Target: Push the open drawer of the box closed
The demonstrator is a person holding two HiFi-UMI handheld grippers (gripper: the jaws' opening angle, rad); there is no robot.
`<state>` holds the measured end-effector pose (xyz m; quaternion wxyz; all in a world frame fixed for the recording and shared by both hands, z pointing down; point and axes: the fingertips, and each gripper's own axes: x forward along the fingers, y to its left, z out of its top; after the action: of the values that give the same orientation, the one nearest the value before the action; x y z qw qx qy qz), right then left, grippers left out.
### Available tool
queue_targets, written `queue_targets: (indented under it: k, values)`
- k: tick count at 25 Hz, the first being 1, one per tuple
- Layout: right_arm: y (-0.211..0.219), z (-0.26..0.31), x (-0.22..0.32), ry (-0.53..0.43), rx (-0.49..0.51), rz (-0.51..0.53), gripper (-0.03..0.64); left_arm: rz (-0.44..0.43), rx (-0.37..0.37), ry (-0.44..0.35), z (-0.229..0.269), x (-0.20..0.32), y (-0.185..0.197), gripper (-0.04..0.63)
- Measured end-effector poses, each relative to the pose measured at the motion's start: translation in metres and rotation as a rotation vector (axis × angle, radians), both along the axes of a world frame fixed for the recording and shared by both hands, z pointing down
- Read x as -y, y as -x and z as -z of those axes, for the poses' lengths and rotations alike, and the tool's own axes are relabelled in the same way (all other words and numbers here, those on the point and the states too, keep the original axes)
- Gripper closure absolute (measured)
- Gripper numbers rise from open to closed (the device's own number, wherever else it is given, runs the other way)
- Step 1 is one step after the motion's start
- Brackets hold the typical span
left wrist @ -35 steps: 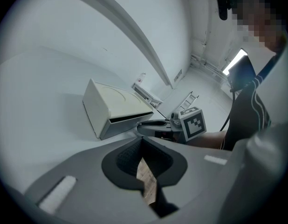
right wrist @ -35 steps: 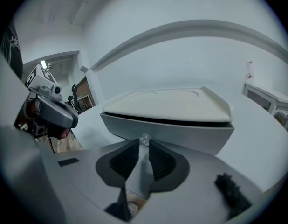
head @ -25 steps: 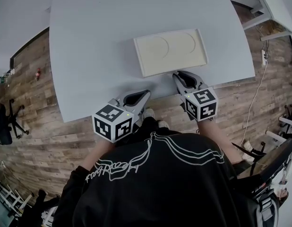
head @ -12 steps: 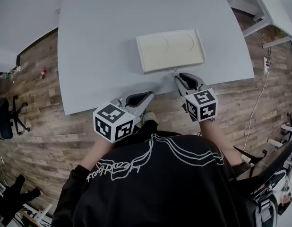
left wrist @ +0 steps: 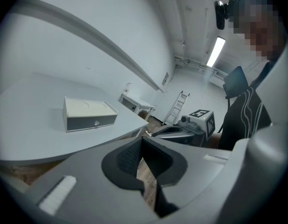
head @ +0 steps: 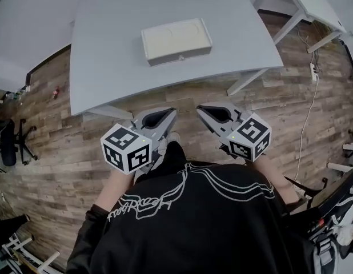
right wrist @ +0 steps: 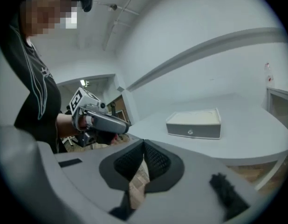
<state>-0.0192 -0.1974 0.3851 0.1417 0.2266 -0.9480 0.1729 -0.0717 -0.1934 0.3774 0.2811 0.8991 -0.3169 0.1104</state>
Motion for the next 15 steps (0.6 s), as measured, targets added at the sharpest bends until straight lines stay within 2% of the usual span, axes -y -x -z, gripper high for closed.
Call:
queue_targets:
  k: [6,10,15]
  values:
    - [-0.037,0.048,-0.084,0.009,0.124,0.075,0.607,-0.017,-0.028,-0.095,0.043,-0.078,-0.050,0.589]
    - [-0.048,0.062,-0.112,-0.046,0.123,0.107,0.607,-0.036,-0.012,-0.143,0.056,-0.108,-0.067,0.589]
    - [-0.058,0.066,-0.135,-0.057,0.114,0.096,0.607,-0.029,-0.004,-0.167,0.066,-0.133,-0.079,0.589]
